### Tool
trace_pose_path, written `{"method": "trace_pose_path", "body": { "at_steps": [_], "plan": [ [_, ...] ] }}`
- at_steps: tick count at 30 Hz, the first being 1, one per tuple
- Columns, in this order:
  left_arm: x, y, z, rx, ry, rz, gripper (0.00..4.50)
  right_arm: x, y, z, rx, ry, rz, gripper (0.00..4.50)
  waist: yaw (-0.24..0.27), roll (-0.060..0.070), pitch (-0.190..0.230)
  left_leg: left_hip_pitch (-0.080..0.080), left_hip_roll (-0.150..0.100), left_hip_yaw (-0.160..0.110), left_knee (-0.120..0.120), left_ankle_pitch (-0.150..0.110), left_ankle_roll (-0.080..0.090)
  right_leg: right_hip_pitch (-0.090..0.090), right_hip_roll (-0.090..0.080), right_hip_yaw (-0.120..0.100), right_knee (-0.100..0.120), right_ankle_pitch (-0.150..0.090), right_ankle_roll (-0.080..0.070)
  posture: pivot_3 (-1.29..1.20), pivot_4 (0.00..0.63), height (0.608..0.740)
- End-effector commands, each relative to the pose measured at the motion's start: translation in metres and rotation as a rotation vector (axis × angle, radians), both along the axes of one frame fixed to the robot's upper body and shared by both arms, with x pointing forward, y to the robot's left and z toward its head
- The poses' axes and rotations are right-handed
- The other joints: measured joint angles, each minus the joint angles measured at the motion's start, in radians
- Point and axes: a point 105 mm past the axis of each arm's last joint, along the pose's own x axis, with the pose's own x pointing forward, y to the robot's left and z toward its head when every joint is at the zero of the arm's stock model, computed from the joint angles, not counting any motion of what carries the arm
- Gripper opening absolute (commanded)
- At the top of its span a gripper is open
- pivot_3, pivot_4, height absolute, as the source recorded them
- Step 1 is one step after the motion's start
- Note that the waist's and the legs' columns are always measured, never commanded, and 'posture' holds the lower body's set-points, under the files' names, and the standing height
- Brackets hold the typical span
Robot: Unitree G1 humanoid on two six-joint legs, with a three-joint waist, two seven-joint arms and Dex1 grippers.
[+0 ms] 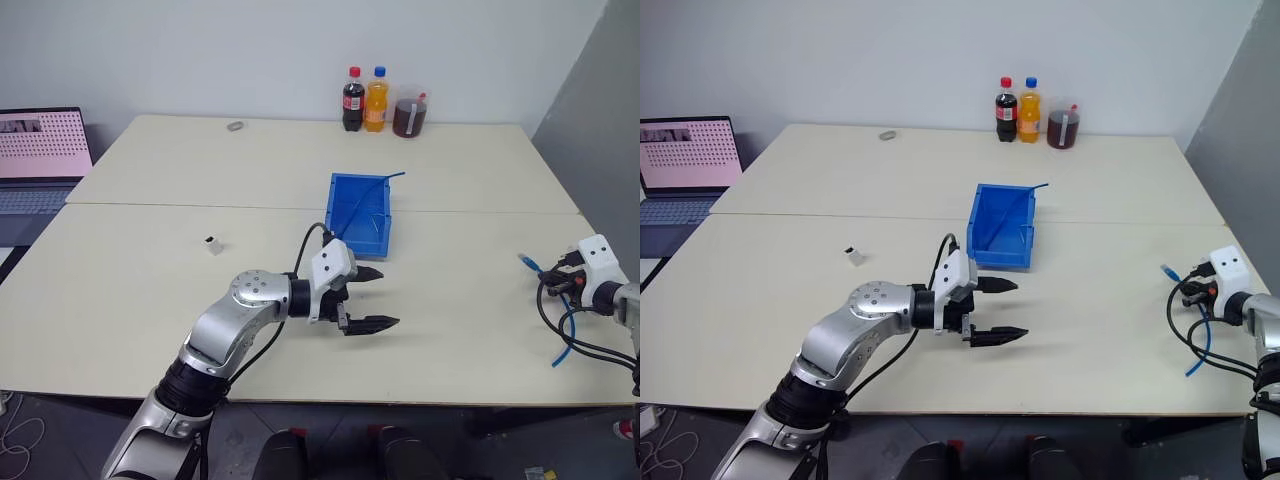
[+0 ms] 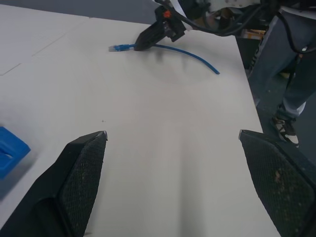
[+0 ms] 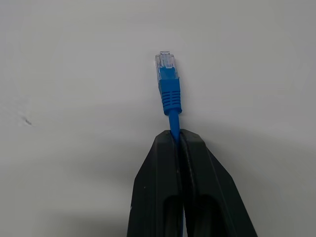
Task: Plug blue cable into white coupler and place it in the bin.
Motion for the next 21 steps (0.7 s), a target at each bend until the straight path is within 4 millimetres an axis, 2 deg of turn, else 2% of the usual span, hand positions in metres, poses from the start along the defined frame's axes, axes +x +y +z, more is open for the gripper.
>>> {"method": "trace_pose_path", "body": {
  "at_steps": [1, 5, 7, 8, 11, 15, 21],
  "plan": [
    [-0.012, 0.028, -0.004, 0.005, 0.033, 0.039, 4.5, 0.001, 0.058, 0.049, -0.11, -0.097, 0.399, 0.05, -0.016, 0.005, 0.003, 0.001, 0.0, 0.001, 0.0, 0.0, 0.0, 0.0, 0.0, 0.001, 0.0, 0.0, 0.0, 0.0, 0.15, 0.74],
    [-0.039, 0.07, -0.024, 0.057, 0.159, 0.056, 4.5, -0.021, 0.138, 0.057, -0.185, -0.121, 0.749, 0.05, -0.033, 0.008, 0.006, 0.001, 0.002, -0.005, -0.002, 0.0, 0.0, -0.001, 0.002, -0.001, 0.001, -0.002, -0.001, 0.0, 0.15, 0.74],
    [-0.049, 0.085, -0.031, 0.076, 0.195, 0.079, 4.5, -0.027, 0.168, 0.056, -0.199, -0.15, 0.846, 0.05, -0.033, 0.008, 0.006, 0.001, 0.003, -0.01, -0.002, 0.0, 0.0, -0.001, 0.003, -0.003, 0.002, -0.003, -0.001, 0.0, 0.15, 0.74],
    [-0.05, 0.092, -0.033, 0.075, 0.208, 0.106, 4.5, -0.028, 0.185, 0.054, -0.206, -0.167, 0.891, 0.05, -0.032, 0.007, 0.006, 0.001, 0.002, -0.012, -0.002, 0.0, 0.0, 0.0, 0.002, -0.004, 0.002, -0.003, -0.001, 0.0, 0.15, 0.74],
    [-0.035, 0.124, -0.035, 0.046, 0.187, 0.293, 4.5, -0.029, 0.259, 0.042, -0.182, -0.216, 1.056, 0.05, -0.002, 0.003, 0.012, 0.0, 0.0, -0.012, 0.001, 0.0, 0.0, -0.003, -0.003, -0.009, 0.0, -0.006, -0.004, 0.0, 0.15, 0.74],
    [-0.023, 0.146, -0.034, 0.055, 0.152, 0.403, 4.5, -0.02, 0.298, 0.026, -0.211, -0.235, 1.123, 0.05, -0.005, 0.002, 0.012, -0.001, 0.001, -0.014, 0.0, 0.0, 0.0, -0.002, -0.001, -0.01, 0.002, -0.003, -0.002, 0.0, 0.15, 0.74],
    [-0.018, 0.164, -0.037, 0.095, 0.13, 0.433, 4.5, -0.014, 0.326, 0.013, -0.263, -0.246, 1.203, 0.05, 0.008, 0.002, 0.012, -0.006, 0.001, -0.014, 0.0, 0.0, 0.0, -0.004, -0.002, -0.018, 0.002, -0.004, -0.009, 0.0, 0.15, 0.74]
  ]
}}
